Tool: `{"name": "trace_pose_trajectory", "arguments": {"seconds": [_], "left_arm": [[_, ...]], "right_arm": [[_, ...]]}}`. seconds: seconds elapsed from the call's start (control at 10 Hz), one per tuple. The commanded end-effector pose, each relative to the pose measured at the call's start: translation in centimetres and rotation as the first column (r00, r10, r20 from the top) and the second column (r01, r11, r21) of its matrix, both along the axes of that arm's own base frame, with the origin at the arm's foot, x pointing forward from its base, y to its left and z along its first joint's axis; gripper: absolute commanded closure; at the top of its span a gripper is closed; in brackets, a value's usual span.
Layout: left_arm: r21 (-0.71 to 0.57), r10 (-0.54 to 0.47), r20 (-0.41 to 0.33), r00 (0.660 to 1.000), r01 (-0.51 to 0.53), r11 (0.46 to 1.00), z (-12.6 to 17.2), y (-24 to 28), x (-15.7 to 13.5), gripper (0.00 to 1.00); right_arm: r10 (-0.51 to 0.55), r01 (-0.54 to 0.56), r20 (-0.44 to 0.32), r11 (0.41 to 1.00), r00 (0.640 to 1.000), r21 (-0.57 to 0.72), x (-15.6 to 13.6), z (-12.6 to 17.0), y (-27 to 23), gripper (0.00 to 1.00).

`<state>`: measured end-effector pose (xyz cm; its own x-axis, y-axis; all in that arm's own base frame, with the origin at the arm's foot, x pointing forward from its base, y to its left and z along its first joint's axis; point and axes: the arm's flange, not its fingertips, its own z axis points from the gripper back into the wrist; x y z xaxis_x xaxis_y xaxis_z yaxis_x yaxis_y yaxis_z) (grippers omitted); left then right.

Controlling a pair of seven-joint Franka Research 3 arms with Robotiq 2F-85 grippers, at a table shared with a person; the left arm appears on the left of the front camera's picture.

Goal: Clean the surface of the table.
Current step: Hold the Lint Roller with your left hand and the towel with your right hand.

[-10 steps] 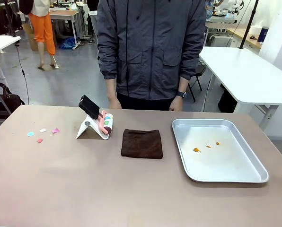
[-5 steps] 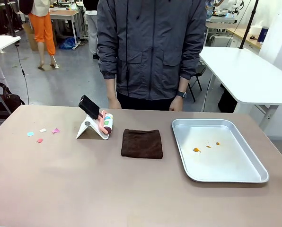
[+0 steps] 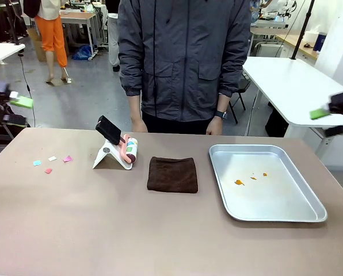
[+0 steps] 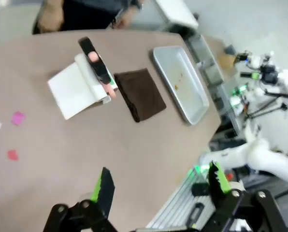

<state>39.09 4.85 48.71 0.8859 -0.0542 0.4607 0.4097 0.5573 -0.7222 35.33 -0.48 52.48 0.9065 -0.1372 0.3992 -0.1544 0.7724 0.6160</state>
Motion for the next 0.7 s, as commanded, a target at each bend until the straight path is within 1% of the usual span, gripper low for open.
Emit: {"name": "trace_pose_trajectory", "arguments": {"seconds": [0.0,0.1,0.2,0.3,0.4,0.5,0.6], "left_arm": [[0.078,-0.027,-0.067,0.997,0.032,0.996,-0.3,-1.7,2.3,0.0],[0.094,-0.02,-0.083,0.996,0.027,0.995,-0.4,-3.3,3.6,0.0],[0.111,0.024,-0.091,0.996,-0.014,0.994,-0.4,-4.5,5.1,0.0],[0.123,0.049,-0.099,0.994,-0.037,0.992,-0.6,-5.4,6.6,0.0],[0.129,0.088,-0.115,0.989,-0.073,0.989,-1.0,-6.6,8.4,0.0],[0.137,0.134,-0.131,0.982,-0.116,0.984,-1.6,-7.5,9.9,0.0],[0.127,0.158,-0.155,0.975,-0.139,0.982,-2.4,-8.3,11.5,0.0]], "right_arm": [[0.033,-0.035,-0.018,0.994,0.999,-0.106,3.7,0.1,5.6,0.0],[0.069,-0.071,-0.02,0.988,0.997,-0.136,4.8,-0.1,10.0,0.0],[0.081,-0.087,-0.041,0.983,0.996,-0.164,5.8,-0.7,13.9,0.0],[0.093,-0.111,-0.1,0.977,0.991,-0.183,6.8,-1.8,16.8,0.0],[0.09,-0.115,-0.135,0.975,0.987,-0.188,7.9,-3.5,19.7,0.0],[0.131,-0.157,-0.152,0.972,0.98,-0.173,8.8,-5.3,22.0,0.0],[0.163,-0.181,-0.138,0.974,0.977,-0.133,9.5,-7.2,24.0,0.0]]}}
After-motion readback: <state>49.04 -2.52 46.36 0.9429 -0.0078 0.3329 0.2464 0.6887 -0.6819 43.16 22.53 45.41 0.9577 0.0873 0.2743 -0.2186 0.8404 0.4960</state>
